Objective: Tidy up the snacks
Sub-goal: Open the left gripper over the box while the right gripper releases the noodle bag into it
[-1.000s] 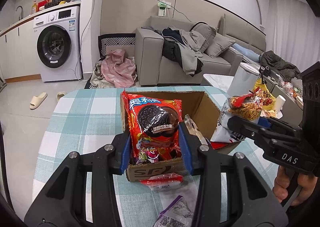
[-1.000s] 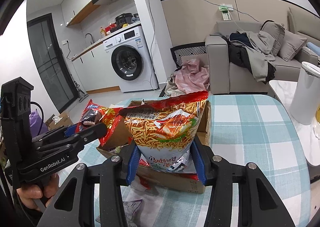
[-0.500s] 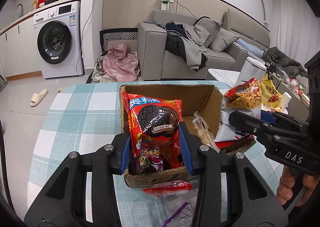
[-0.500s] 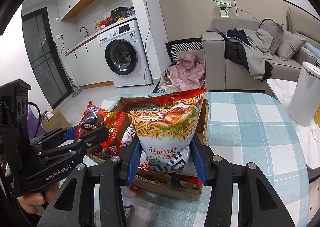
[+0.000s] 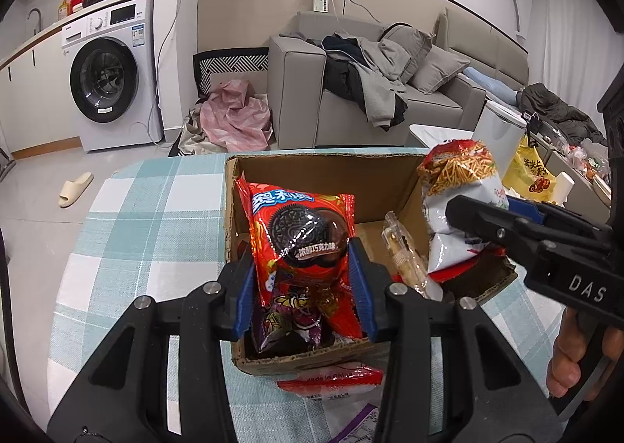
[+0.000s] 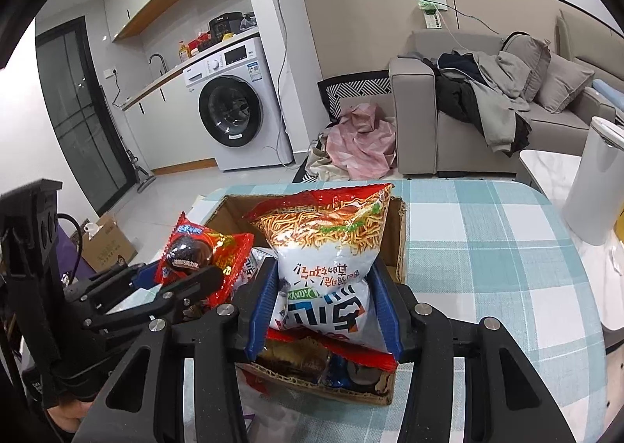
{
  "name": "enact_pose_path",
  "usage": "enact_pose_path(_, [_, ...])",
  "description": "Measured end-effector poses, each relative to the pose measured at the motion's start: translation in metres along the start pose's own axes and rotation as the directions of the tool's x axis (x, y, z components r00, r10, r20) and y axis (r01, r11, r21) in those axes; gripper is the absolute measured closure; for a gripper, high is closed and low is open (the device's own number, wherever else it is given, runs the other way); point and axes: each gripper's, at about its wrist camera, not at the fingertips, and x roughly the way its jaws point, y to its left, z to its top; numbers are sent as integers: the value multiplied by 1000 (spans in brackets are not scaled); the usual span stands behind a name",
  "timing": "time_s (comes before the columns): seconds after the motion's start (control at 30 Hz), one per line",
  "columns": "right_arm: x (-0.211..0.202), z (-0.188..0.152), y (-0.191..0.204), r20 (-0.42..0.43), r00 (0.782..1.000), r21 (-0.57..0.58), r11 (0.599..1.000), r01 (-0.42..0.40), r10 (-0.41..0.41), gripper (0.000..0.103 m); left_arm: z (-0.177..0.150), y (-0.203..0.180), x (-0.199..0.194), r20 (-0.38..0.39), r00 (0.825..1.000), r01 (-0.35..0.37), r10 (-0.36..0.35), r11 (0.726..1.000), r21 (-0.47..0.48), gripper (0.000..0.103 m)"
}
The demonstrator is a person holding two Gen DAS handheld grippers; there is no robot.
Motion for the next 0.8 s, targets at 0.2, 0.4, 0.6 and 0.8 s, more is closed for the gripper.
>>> enact_pose_path(0.2, [-2, 4, -3, 21, 1000, 1, 1000, 5, -5, 48, -2, 2, 5, -8, 1000, 0, 0, 1000, 0, 63])
enact_pose_path(0.4, [-13, 1, -7, 33, 999, -11, 1000, 17, -17, 31, -6, 5, -1, -24, 1000, 4, -4, 1000, -12, 54])
enact_pose_path(0.6, [-27, -9, -14, 44, 999, 15, 1000, 1, -2, 9, -13, 3, -21, -2, 999, 32, -32, 999, 6, 34])
enact_pose_path(0.8, [-37, -22, -19, 33, 999, 42, 999, -5, 4, 1, -25, 0, -44, 28, 1000, -12, 11, 1000, 24, 15])
